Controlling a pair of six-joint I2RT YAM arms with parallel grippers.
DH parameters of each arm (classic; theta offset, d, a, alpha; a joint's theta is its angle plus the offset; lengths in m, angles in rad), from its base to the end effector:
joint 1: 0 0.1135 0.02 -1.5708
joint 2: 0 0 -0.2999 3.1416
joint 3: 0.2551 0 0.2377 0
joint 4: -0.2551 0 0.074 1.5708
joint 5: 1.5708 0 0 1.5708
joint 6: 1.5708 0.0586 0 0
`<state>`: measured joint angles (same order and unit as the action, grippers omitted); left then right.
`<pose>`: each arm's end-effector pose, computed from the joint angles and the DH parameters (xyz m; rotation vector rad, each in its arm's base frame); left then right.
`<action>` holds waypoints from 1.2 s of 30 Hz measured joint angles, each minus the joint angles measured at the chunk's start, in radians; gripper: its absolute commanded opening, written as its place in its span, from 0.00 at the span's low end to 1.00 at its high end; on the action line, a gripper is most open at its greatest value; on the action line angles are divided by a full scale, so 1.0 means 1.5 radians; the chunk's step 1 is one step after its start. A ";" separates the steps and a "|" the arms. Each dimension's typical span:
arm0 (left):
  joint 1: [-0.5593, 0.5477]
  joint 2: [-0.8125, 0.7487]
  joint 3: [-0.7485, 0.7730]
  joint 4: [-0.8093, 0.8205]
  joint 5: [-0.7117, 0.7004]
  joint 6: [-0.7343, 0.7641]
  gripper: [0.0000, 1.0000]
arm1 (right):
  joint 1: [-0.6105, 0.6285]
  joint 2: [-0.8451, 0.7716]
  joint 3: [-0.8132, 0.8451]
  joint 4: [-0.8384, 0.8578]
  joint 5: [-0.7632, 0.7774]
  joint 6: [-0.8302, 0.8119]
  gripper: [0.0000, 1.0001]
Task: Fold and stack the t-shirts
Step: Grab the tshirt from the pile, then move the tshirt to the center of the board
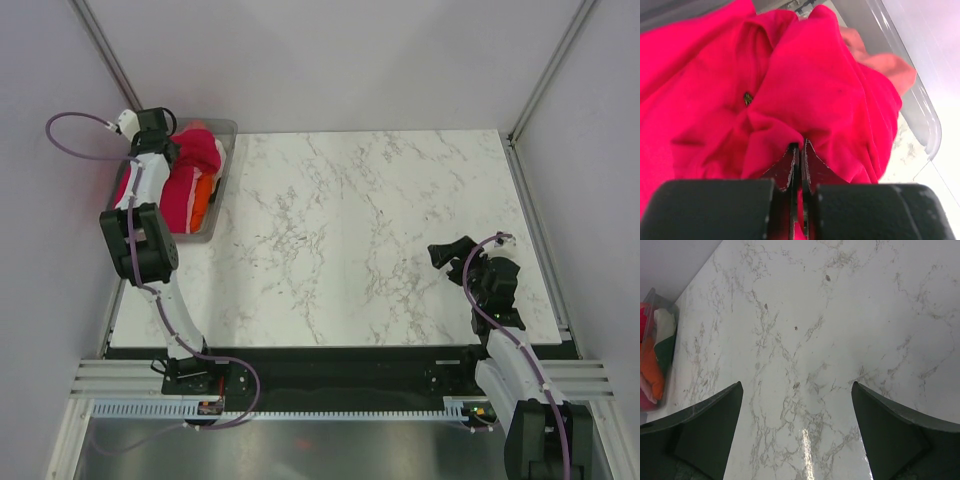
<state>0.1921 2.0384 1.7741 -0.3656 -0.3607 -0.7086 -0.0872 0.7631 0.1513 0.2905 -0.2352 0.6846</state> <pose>0.4839 0.1152 0.3031 -1.1138 1.8463 0.0996 0.1509 0.0005 0.1964 0.5727 1.8455 0.6260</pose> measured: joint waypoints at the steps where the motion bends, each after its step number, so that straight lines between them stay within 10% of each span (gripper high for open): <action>1: 0.004 0.009 0.011 0.000 0.005 0.005 0.02 | 0.000 0.000 0.000 0.000 0.000 0.000 0.98; 9: 0.008 -0.045 0.009 -0.001 0.070 -0.021 0.02 | 0.000 0.010 0.000 0.001 0.000 0.000 0.98; 19: -0.065 -0.382 -0.063 0.001 0.163 -0.171 0.02 | 0.000 0.011 0.000 0.001 0.000 0.000 0.98; 24: -0.225 -0.442 0.122 -0.002 0.156 -0.173 0.02 | 0.000 0.011 0.000 0.001 0.000 0.000 0.98; 30: -0.582 -0.365 0.380 0.029 0.152 -0.132 0.02 | 0.000 0.012 0.000 0.001 0.000 0.000 0.98; 36: -0.676 -0.295 0.412 0.046 0.128 -0.108 0.02 | 0.000 0.006 0.000 -0.010 0.003 -0.001 0.98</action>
<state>-0.8219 1.5959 2.3920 -0.2962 -0.1692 -0.8700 -0.0872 0.7715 0.1513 0.2749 -0.2306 0.6838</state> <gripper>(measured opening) 0.033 0.982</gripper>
